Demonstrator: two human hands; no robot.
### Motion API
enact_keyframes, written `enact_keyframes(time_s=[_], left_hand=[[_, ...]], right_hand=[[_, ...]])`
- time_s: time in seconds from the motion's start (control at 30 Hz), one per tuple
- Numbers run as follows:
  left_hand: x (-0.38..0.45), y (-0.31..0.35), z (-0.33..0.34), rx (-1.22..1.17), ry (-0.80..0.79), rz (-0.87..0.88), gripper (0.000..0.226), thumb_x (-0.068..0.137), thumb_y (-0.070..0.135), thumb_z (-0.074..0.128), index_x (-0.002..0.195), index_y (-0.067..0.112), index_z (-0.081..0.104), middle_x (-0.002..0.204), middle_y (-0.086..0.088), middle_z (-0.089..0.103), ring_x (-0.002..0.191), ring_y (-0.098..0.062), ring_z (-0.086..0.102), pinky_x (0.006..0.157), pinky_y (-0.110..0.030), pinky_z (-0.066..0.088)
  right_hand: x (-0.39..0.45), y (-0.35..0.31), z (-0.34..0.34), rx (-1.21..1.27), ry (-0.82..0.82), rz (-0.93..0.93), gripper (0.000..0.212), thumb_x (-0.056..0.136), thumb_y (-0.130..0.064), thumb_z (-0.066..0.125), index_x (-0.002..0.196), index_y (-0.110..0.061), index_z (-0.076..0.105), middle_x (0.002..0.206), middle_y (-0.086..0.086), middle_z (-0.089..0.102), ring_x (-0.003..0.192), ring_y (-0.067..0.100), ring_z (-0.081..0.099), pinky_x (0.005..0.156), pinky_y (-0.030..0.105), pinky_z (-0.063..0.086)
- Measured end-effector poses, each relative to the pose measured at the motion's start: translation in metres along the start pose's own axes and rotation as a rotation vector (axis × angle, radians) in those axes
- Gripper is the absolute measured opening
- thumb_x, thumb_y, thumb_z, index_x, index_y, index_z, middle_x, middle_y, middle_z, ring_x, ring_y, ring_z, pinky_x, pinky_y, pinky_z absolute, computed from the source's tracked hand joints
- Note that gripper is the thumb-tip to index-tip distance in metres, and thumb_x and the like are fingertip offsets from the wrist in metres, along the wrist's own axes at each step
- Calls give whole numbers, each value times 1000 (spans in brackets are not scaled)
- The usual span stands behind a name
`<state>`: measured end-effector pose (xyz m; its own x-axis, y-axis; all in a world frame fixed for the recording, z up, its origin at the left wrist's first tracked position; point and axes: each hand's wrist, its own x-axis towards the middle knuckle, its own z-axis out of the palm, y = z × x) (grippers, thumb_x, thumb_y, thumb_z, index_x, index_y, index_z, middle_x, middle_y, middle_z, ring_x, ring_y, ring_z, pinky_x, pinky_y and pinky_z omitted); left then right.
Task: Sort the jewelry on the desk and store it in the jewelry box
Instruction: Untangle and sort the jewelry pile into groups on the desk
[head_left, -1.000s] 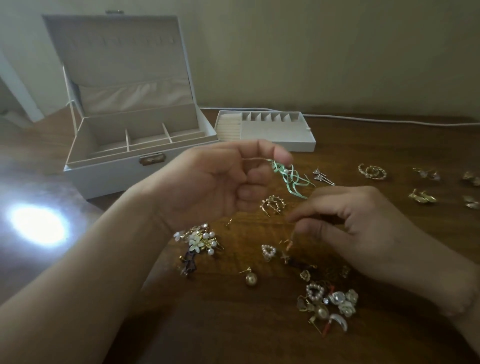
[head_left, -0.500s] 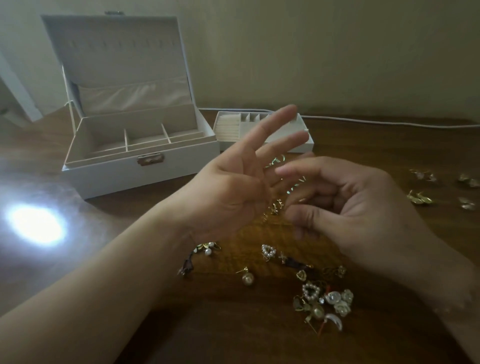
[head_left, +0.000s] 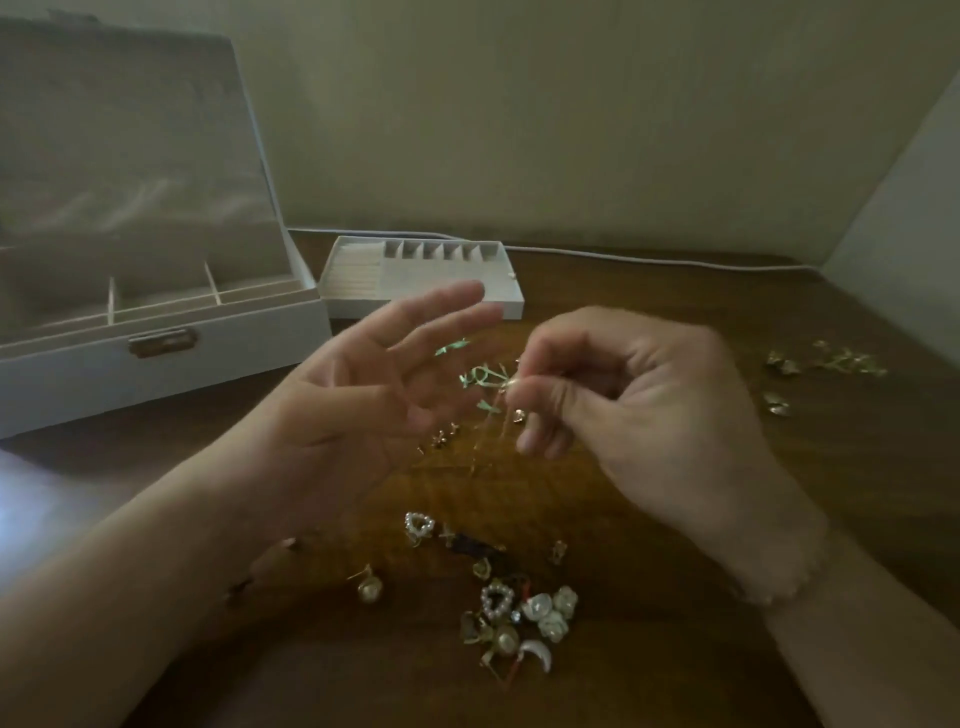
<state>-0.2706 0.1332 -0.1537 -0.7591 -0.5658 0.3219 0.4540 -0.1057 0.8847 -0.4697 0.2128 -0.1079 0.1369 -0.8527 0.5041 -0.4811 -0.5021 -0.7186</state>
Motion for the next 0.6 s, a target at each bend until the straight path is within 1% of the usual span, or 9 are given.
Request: enact_keyframes(time_s=[0.07,0.17,0.23,0.3,0.37,0.4,0.47,0.53,0.6], left_hand=[[-1,-2,-6,86,33,-10,74,68,11,80,137,13,54,147,-15,49,139,-34,43,111,-48,38],[-3,0,-7,254,163,-30,59,65,24,85,121,17,67,130,-16,63,124,-35,58,102,-44,49],[-2,1,-2,573,240,-46,40,71,22,79,111,26,72,115,-8,71,109,-27,67,91,-32,55],[-1,0,0,767,267,-66,30,78,15,71,102,32,74,103,-2,75,99,-19,70,82,-23,57],[-1,0,-1,692,280,-93,26,76,19,78,100,28,75,101,-3,75,95,-20,71,79,-22,57],[-1,0,-2,630,267,-104,31,71,29,83,102,26,75,102,-6,75,94,-22,72,79,-23,57],[-2,-2,-8,566,256,-121,57,56,50,88,104,22,75,103,-11,74,91,-24,72,79,-26,58],[-1,-2,-9,546,263,-112,66,50,59,88,103,22,75,100,-11,74,86,-23,72,76,-26,59],[0,-1,-10,572,256,-97,66,49,63,86,101,24,76,94,-9,74,81,-19,72,72,-22,58]], right_hand=[[6,10,-31,150,144,82,8,76,-16,72,78,-11,67,79,8,73,62,17,71,54,24,55],[11,35,-85,335,312,134,5,79,-14,68,75,-16,65,96,7,73,80,24,68,65,28,55],[7,56,-122,488,396,188,5,83,-20,64,78,-21,63,102,7,72,93,28,67,75,33,55],[0,73,-154,592,503,244,10,81,-30,66,81,-22,60,101,5,72,99,28,67,83,36,54],[-7,91,-175,657,620,307,18,76,-40,69,80,-25,58,95,-1,73,101,23,69,88,37,53],[-10,98,-182,667,684,352,20,78,-44,67,79,-26,57,90,-6,72,99,19,70,88,36,52],[-15,113,-193,670,832,476,22,85,-47,60,78,-26,55,75,-11,67,83,12,70,82,35,53],[-21,129,-203,677,976,605,27,92,-44,55,74,-24,52,59,-10,54,56,8,56,63,27,55],[-26,143,-207,584,1007,720,26,96,-37,54,74,-24,51,56,-8,42,39,6,38,39,14,38]])
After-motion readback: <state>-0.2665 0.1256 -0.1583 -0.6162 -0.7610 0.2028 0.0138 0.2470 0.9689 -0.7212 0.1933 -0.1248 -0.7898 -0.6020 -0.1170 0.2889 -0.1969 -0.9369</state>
